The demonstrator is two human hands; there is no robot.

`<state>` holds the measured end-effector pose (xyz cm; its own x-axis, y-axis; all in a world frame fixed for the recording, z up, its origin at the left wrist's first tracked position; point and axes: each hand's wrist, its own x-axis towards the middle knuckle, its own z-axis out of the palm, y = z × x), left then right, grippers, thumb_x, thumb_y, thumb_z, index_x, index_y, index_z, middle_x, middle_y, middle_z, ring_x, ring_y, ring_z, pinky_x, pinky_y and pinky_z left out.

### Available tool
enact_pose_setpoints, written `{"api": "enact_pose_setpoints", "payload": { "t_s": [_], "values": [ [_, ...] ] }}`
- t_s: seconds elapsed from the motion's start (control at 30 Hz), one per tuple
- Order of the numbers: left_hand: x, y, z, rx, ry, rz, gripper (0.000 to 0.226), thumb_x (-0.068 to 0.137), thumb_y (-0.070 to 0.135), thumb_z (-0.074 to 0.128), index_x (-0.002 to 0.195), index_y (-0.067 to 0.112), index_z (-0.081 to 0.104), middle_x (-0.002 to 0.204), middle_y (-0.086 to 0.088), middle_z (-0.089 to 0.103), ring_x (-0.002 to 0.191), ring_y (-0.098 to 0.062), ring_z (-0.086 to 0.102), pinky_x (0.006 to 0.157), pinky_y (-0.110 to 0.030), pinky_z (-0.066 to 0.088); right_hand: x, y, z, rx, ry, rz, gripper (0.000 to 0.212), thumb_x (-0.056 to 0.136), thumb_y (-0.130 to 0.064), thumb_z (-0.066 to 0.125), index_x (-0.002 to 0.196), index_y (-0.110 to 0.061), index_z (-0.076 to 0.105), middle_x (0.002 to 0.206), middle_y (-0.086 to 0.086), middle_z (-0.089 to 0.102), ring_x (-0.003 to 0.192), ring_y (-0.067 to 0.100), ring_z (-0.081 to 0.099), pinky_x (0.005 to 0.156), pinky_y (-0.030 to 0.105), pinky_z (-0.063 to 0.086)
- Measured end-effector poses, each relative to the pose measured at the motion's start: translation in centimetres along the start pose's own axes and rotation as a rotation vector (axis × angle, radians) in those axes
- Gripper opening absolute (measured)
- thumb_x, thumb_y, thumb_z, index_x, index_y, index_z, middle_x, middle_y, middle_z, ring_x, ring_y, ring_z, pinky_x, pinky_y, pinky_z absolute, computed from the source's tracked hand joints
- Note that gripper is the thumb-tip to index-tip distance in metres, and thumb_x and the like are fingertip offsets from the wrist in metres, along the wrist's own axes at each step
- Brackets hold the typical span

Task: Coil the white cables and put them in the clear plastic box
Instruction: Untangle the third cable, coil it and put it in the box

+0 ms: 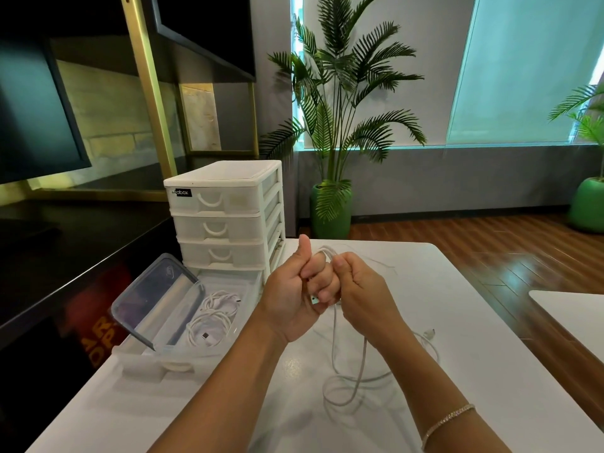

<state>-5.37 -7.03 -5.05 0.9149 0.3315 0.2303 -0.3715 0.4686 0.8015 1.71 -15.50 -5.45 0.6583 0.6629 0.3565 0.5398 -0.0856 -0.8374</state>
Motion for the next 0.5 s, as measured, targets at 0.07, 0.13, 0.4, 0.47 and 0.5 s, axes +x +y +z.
{"api": "enact_pose_setpoints", "payload": {
  "t_s": [0.07, 0.13, 0.4, 0.47, 0.5],
  "values": [
    [-0.01, -0.06, 0.1, -0.014, -0.022, 0.006, 0.057, 0.087, 0.049, 0.029, 0.04, 0.017, 0.039, 0.039, 0.001, 0.037, 0.039, -0.01, 0.038, 0.046, -0.021, 0.04, 0.05, -0.02, -0.03, -0.011, 0.014, 0.003, 0.03, 0.1, -0.03, 0.029, 0.088, -0.012, 0.051, 0.07, -0.004, 0.053, 0.068, 0.01, 0.049, 0.075, 0.033, 0.047],
    [-0.01, -0.02, 0.1, -0.008, -0.021, 0.024, 0.054, 0.087, 0.044, 0.033, 0.04, 0.018, 0.037, 0.038, 0.002, 0.035, 0.037, -0.009, 0.035, 0.043, -0.021, 0.038, 0.05, -0.1, 0.08, -0.03, 0.014, 0.0, 0.03, 0.1, -0.029, 0.028, 0.087, -0.012, 0.05, 0.07, -0.005, 0.052, 0.067, 0.01, 0.048, 0.075, 0.033, 0.047],
    [0.47, -0.11, -0.38, -0.031, 0.159, 0.03, 0.064, 0.097, 0.024, 0.033, 0.033, 0.021, 0.027, 0.028, 0.006, 0.024, 0.025, -0.008, 0.021, 0.036, -0.018, 0.017, 0.02, -0.04, 0.61, -0.103, 0.014, -0.073, 0.03, 0.099, -0.029, 0.031, 0.083, -0.012, 0.051, 0.065, -0.006, 0.049, 0.061, 0.008, 0.045, 0.062, 0.024, 0.042],
    [0.61, -0.11, -0.56, -0.116, 0.155, 0.027, 0.066, 0.097, 0.026, 0.031, 0.031, 0.021, 0.027, 0.027, 0.005, 0.024, 0.024, -0.007, 0.021, 0.036, -0.017, 0.014, 0.02, -0.15, 0.52, -0.065, 0.009, -0.083, 0.027, 0.099, -0.03, 0.034, 0.085, -0.017, 0.054, 0.069, -0.008, 0.053, 0.066, 0.008, 0.049, 0.065, 0.024, 0.044],
    [0.65, -0.02, -0.7, -0.173, 0.146, 0.031, 0.065, 0.096, 0.026, 0.031, 0.031, 0.021, 0.028, 0.027, 0.005, 0.024, 0.024, -0.007, 0.021, 0.035, -0.017, 0.015, 0.04, -0.21, 0.46, -0.035, -0.001, -0.078, 0.026, 0.098, -0.031, 0.035, 0.087, -0.02, 0.056, 0.071, -0.009, 0.055, 0.068, 0.009, 0.051, 0.067, 0.026, 0.046]
  ]
}}
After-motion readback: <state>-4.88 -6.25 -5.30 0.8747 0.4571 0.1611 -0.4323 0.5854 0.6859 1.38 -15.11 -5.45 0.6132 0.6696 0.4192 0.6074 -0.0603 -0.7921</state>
